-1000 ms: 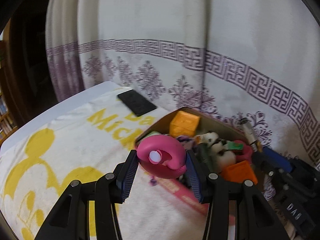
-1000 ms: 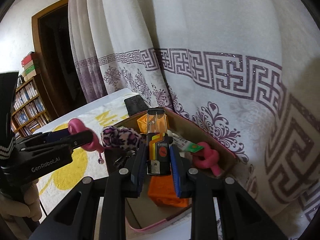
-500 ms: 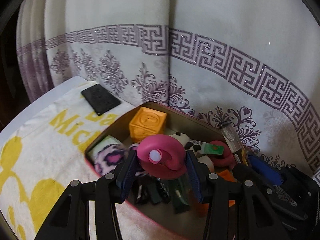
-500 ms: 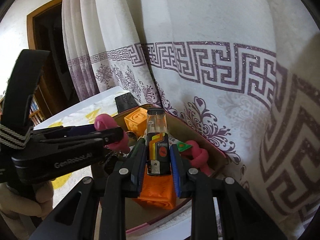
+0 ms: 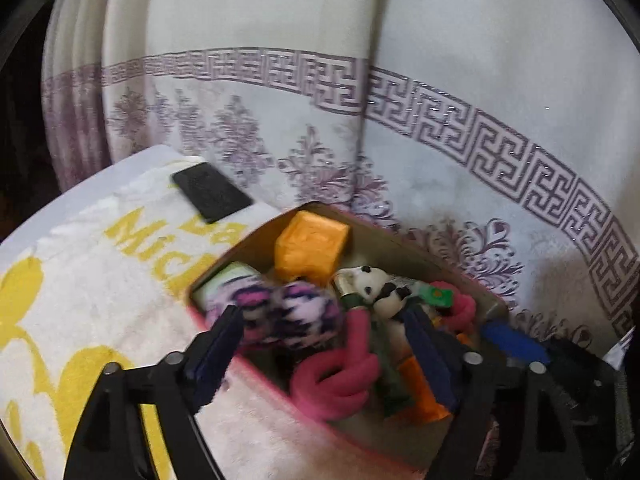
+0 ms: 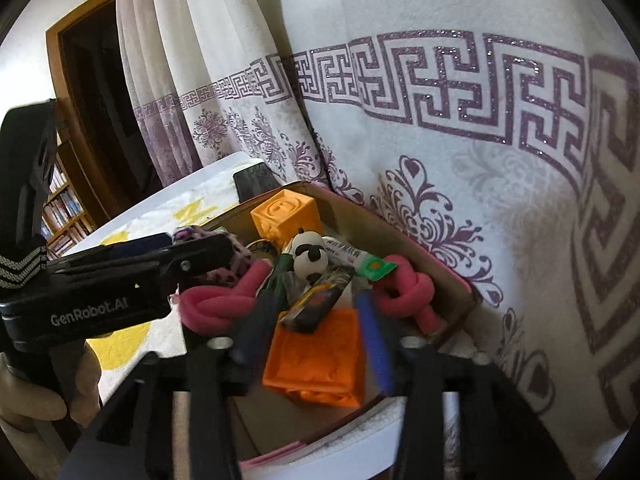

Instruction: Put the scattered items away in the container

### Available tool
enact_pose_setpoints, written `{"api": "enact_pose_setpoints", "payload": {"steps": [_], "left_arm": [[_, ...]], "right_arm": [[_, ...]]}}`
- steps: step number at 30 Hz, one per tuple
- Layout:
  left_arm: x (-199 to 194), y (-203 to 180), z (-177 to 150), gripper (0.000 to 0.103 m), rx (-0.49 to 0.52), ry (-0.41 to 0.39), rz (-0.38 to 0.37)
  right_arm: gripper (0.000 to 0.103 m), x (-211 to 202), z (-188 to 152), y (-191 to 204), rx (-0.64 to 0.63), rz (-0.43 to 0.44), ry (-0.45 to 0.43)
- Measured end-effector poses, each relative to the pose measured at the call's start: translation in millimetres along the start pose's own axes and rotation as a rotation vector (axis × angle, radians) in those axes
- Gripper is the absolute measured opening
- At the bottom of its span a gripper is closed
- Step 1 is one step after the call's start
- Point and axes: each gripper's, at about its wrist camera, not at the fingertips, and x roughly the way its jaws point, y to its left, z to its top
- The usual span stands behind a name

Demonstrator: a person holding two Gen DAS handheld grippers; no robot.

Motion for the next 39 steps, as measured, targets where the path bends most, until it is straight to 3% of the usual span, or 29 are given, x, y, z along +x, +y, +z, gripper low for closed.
{"api": "enact_pose_setpoints", "payload": {"steps": [1, 3, 8, 11, 15, 19, 25, 30, 39], "left_arm": [[-3, 2, -3, 0.086, 0.001, -0.006, 0.025], [-12, 6, -9, 0.086, 0.003, -0.023, 0.074], [-44, 11, -27, 0.086, 0.034, -0.107, 0.215], [-70, 5, -40, 0.103, 0.038, -0.166, 0.283], [-104, 0, -53, 0.103, -0.007, -0.230, 0.244], [-121, -8, -64, 0.103, -0.046, -0.218, 0.193], [-132, -29, -84, 0.103, -0.018, -0.204, 0.160], [-136, -34, -94, 0.103, -0.032, -0.200, 0.158], [-134, -36, -94, 0.103, -0.053, -0.179, 0.168]], "right_arm": [[0.073, -2, -1, 2, -0.005, -0.002, -0.005], [0.081, -9, -3, 5, -0.030, -0.012, -0.017], [0.081, -20, -15, 12, -0.078, -0.013, 0.010], [0.082, -29, -22, 15, -0.085, -0.025, 0.021], [0.084, -53, -26, 18, -0.088, -0.075, -0.020], [0.088, -73, -32, 20, -0.089, -0.114, -0.062], [0.094, -87, -47, 24, -0.096, -0.111, -0.068], [0.102, -93, -57, 30, -0.127, -0.123, -0.090], [0.102, -86, -65, 26, -0.119, -0.123, -0.075]]}}
